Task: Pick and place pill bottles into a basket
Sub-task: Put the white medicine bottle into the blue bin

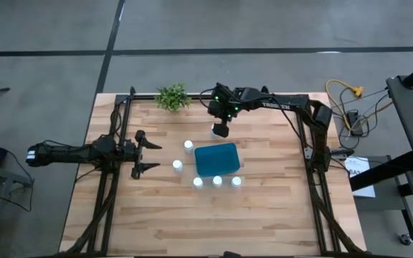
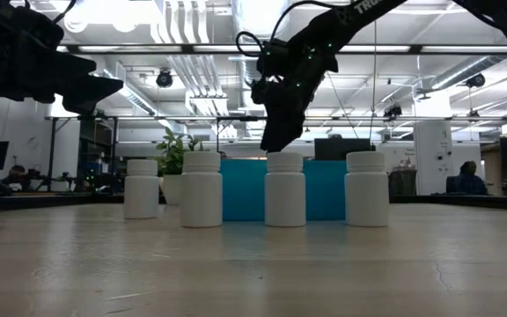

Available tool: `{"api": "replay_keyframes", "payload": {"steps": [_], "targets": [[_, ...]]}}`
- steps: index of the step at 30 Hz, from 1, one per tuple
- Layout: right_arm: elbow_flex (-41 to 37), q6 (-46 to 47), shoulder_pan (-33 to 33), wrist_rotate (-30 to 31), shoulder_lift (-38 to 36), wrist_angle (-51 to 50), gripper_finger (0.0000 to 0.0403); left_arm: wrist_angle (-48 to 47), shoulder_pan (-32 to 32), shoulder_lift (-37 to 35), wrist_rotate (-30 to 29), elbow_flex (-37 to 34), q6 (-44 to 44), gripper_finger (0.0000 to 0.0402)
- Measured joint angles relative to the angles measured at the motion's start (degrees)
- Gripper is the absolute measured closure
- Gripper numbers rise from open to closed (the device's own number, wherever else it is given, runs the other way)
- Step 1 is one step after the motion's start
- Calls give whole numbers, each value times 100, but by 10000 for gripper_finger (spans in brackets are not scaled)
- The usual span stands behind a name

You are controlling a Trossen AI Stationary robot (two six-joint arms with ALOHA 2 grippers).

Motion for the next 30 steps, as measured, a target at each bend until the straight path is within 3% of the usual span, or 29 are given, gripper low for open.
{"api": "replay_keyframes", "payload": {"steps": [30], "targets": [[153, -42, 3, 12, 400, -379, 74, 1, 0, 9, 0, -2, -1, 107]]}}
